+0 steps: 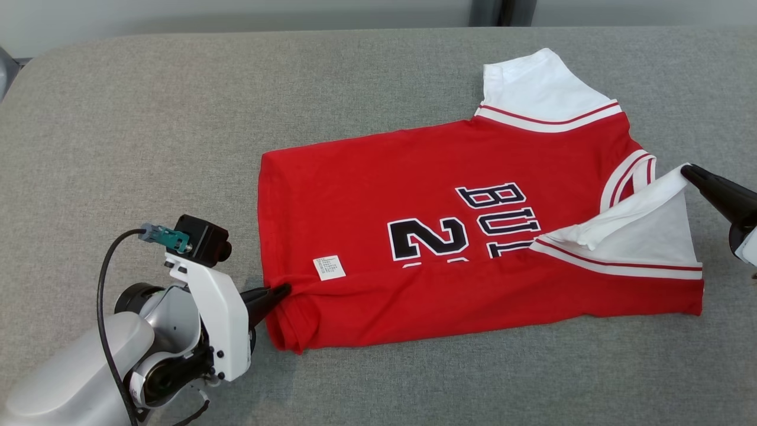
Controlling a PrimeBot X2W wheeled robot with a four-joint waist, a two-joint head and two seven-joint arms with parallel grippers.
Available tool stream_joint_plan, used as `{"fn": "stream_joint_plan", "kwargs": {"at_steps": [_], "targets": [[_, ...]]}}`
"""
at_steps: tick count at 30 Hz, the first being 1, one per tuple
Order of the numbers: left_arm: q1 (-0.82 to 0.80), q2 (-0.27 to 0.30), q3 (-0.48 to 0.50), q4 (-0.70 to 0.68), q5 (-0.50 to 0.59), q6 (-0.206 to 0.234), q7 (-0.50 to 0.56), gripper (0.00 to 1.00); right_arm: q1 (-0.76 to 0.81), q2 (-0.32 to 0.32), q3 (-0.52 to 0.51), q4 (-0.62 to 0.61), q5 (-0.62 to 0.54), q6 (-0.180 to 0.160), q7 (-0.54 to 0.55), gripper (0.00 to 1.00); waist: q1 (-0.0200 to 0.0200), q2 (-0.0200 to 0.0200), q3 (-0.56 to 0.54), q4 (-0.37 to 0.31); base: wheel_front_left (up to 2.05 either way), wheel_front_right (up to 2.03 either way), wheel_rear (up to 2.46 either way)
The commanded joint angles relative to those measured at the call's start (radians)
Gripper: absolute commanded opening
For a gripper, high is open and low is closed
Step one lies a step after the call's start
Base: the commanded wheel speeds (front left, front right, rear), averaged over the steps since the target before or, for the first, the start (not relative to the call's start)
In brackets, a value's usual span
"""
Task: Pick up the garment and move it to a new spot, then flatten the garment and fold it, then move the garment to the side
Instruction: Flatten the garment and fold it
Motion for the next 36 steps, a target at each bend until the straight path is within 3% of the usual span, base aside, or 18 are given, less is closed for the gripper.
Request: {"fn": "stream_joint_plan", "kwargs": {"at_steps": [1, 8, 9, 10, 11, 12, 18, 21, 25, 30, 36], "targets": [[-0.019, -0.002, 0.001, 0.01, 0.009, -0.005, 0.001, 0.0, -0.008, 0.003, -0.004, 0.001, -0.008, 0.0, -0.014, 0.0, -0.0001, 0.0, 0.003, 0.0, 0.0, 0.0, 0.0], [-0.032, -0.017, -0.009, 0.038, 0.022, -0.015, -0.003, 0.0, -0.006, 0.012, 0.001, 0.01, -0.019, 0.0, -0.037, 0.0, -0.0001, 0.0, 0.007, 0.005, 0.0, 0.0, 0.0], [-0.034, -0.019, -0.01, 0.041, 0.023, -0.017, -0.002, 0.21, -0.001, 0.015, 0.0, 0.015, -0.01, 0.0, -0.034, 0.0, -0.0001, 0.0, 0.007, 0.005, 0.0, 0.0, 0.0], [-0.037, -0.02, -0.012, 0.045, 0.03, -0.017, -0.006, 0.47, 0.001, 0.017, -0.001, 0.022, -0.006, 0.0, -0.033, 0.16, -0.0001, 0.0, 0.006, 0.005, 0.0, 0.0, 0.0], [-0.039, -0.021, -0.011, 0.048, 0.037, -0.011, -0.015, 0.93, 0.0, 0.017, -0.003, 0.03, -0.01, 0.0, -0.044, 0.8, -0.0001, 0.0, 0.005, 0.006, 0.0, 0.0, 0.0], [-0.04, -0.024, -0.011, 0.054, 0.041, -0.005, -0.019, 1.0, 0.002, 0.022, -0.002, 0.035, -0.008, 0.0, -0.045, 1.0, -0.0001, 0.0, 0.004, 0.006, 0.0, 0.0, 0.0], [-0.048, -0.019, -0.013, 0.078, 0.071, 0.006, -0.037, 1.0, 0.004, 0.043, -0.014, 0.073, -0.013, 0.0, -0.087, 1.0, -0.0001, 0.0, -0.011, 0.005, 0.0, 0.0, 0.0], [-0.071, -0.009, 0.008, 0.094, 0.114, 0.039, -0.091, 1.0, 0.01, 0.054, -0.018, 0.096, -0.037, 0.0, -0.145, 1.0, -0.0001, 0.0, -0.034, 0.005, 0.0, 0.0, 0.0], [-0.081, -0.024, 0.046, 0.105, 0.168, 0.094, -0.209, 1.0, 0.025, 0.068, -0.016, 0.111, -0.093, 0.0, -0.251, 1.0, -0.0001, 0.0, -0.076, -0.002, 0.0, 0.0, 0.0], [-0.021, -0.085, 0.13, 0.112, 0.169, 0.167, -0.421, 1.0, 0.072, 0.101, -0.053, 0.14, -0.198, 0.0, -0.315, 1.0, -0.0001, 0.0, -0.136, -0.021, 0.0, 0.0, 0.0], [0.099, -0.166, 0.213, 0.101, 0.165, 0.211, -0.629, 1.0, 0.209, 0.211, -0.343, 0.123, -0.486, 0.0, -0.316, 1.0, -0.0001, 0.0, -0.188, -0.051, 0.0, 0.0, 0.0]]}}
